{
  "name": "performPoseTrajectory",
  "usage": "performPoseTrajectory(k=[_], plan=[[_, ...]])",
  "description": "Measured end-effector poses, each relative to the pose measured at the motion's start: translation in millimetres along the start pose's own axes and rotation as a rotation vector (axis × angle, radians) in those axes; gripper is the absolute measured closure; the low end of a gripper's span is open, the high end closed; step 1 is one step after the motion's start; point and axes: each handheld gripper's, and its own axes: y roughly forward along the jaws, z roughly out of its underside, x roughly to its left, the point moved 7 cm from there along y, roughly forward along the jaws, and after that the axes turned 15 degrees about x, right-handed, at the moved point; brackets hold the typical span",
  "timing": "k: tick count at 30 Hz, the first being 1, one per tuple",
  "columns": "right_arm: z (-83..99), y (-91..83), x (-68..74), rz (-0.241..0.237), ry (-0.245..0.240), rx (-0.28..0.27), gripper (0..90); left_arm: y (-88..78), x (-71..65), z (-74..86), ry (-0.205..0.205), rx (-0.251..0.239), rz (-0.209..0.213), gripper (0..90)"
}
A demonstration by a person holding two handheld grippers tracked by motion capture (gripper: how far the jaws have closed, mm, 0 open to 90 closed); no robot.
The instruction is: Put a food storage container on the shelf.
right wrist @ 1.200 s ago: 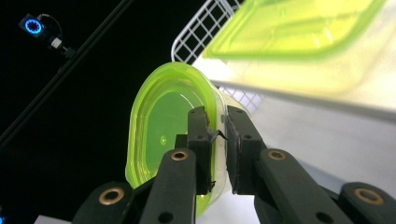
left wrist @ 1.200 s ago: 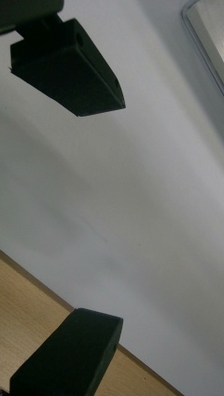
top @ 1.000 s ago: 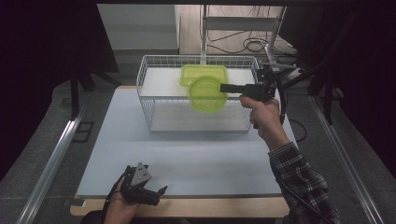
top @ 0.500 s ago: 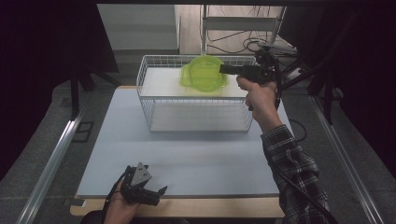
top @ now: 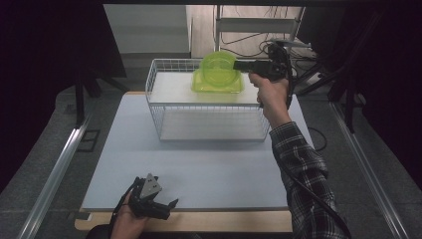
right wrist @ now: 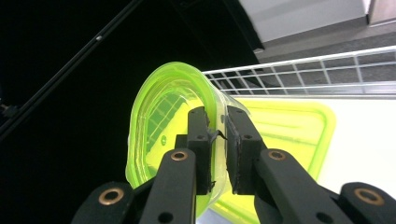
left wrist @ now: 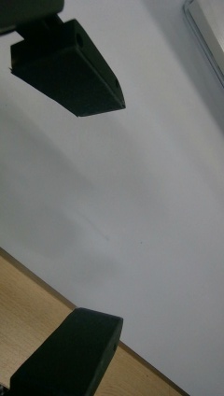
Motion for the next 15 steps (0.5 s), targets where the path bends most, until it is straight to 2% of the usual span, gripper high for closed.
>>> performPoseTrajectory(k=[7,8,9,11,12,13,14,15], plan=[[-3.6,4.0,-2.1,0.012,0.017,-0.002,79.8,0.2,-0.2,0.1,0.002,0.001,0.0,0.9],[-4.8,5.3,-1.7,0.046,0.009,0.0,78.9,0.4,-0.3,0.1,0.003,0.002,0.001,0.9],[-4.8,5.3,-1.7,0.046,0.009,0.0,78.9,0.4,-0.3,0.1,0.003,0.002,0.001,0.9],[-6.8,6.8,-0.1,0.103,-0.014,0.003,77.3,0.7,-0.5,0.2,0.005,0.004,0.0,0.9],[-6.8,6.8,-0.1,0.103,-0.014,0.003,77.3,0.7,-0.5,0.2,0.005,0.004,0.0,0.9],[-8.0,8.2,0.6,0.134,-0.027,0.003,76.0,0.7,-0.5,0.2,0.005,0.005,0.001,0.9],[-8.0,8.2,0.6,0.134,-0.027,0.003,76.0,0.6,-0.3,0.4,0.007,0.007,0.0,0.9],[-8.4,8.8,0.5,0.155,-0.031,0.007,74.6,0.6,-0.3,0.5,0.007,0.008,0.0,0.9]])
